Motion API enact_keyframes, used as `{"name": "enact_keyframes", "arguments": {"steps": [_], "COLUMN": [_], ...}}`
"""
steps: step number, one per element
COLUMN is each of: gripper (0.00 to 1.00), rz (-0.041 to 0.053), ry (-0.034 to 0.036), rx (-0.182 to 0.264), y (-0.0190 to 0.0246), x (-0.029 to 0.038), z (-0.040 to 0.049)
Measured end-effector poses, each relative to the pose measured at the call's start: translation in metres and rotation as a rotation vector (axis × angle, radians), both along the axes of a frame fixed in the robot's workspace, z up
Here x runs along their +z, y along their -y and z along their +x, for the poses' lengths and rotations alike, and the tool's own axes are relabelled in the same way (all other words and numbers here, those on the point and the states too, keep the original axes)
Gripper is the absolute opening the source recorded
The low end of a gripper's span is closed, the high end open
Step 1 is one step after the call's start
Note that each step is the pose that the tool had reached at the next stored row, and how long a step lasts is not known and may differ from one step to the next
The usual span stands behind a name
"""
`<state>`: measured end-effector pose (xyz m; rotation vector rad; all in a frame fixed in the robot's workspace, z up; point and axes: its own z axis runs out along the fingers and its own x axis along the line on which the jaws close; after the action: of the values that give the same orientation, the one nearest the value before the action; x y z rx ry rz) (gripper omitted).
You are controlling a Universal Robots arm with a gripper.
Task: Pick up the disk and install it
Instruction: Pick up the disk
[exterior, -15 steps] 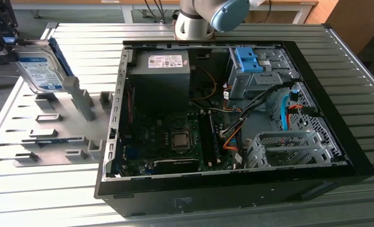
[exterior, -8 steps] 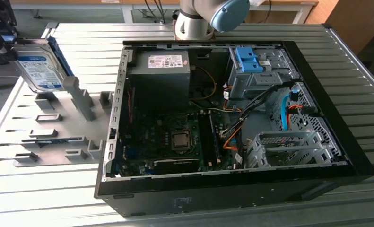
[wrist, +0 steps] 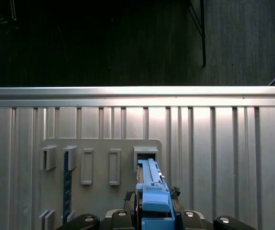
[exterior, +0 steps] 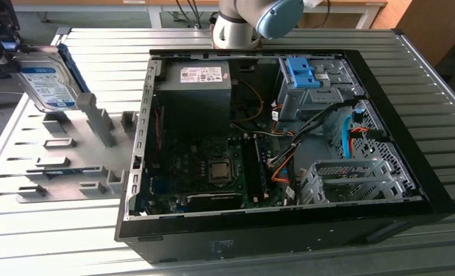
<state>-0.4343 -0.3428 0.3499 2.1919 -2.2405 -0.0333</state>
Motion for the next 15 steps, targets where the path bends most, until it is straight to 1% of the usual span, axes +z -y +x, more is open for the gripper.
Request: {"name": "enact_keyframes", "arguments": {"steps": [10, 13, 15], "gripper": [0.36, 0.36, 0.36], "rz": [-0.0003, -0.0010, -0.0016], "ry": [-0.0003, -0.0002, -0.0002], "rx": [0.000, 0.000, 0.000], "y": [0.0000, -0.0001, -0.0002], "x": [0.0022, 0.0045, 0.0078], "z": [0.0000, 0.0000, 0.0000]}}
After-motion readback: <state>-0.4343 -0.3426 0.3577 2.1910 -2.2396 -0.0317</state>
